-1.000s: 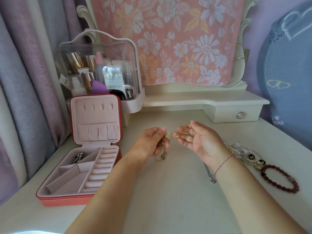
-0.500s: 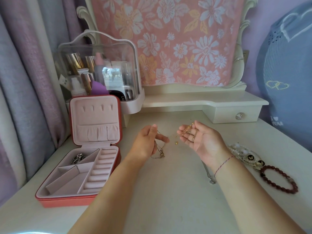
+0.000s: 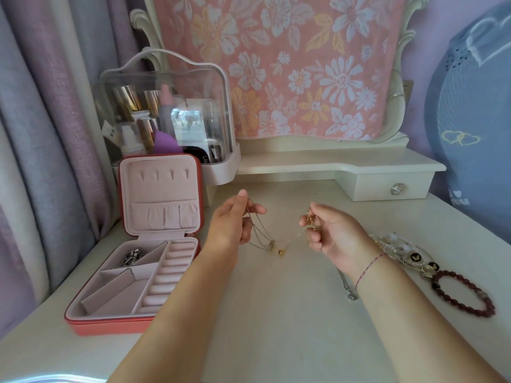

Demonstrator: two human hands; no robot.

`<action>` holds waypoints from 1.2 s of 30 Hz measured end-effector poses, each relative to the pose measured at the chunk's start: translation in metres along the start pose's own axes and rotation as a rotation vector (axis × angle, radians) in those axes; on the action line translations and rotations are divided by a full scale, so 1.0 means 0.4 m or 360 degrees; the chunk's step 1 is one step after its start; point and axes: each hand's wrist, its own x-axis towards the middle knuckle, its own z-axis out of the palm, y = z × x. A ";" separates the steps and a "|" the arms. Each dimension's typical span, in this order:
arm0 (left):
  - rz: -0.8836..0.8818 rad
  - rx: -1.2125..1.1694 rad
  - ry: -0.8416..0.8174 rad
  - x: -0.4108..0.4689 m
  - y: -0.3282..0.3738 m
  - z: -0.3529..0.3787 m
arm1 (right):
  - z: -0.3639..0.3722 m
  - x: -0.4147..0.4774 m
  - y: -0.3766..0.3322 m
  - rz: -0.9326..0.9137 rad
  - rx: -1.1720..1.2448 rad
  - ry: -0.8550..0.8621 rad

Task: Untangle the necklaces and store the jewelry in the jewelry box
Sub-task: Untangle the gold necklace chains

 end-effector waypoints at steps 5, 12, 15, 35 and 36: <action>0.0083 -0.0064 -0.0086 -0.002 -0.005 -0.002 | 0.006 -0.012 0.014 -0.0118 -0.0543 -0.0102; 0.0104 -0.0048 -0.0200 -0.006 -0.002 -0.001 | 0.024 -0.023 0.045 -0.0444 -0.1705 -0.0189; 0.0114 -0.0051 -0.0267 -0.003 -0.003 -0.001 | 0.022 -0.019 0.052 -0.0470 -0.1826 -0.0261; 0.0011 0.0298 -0.0166 -0.008 -0.002 0.007 | 0.041 -0.018 0.047 -0.0404 -0.1100 -0.0220; -0.0002 0.0412 -0.0083 -0.006 -0.007 0.008 | 0.040 -0.017 0.040 -0.0352 -0.0937 -0.0196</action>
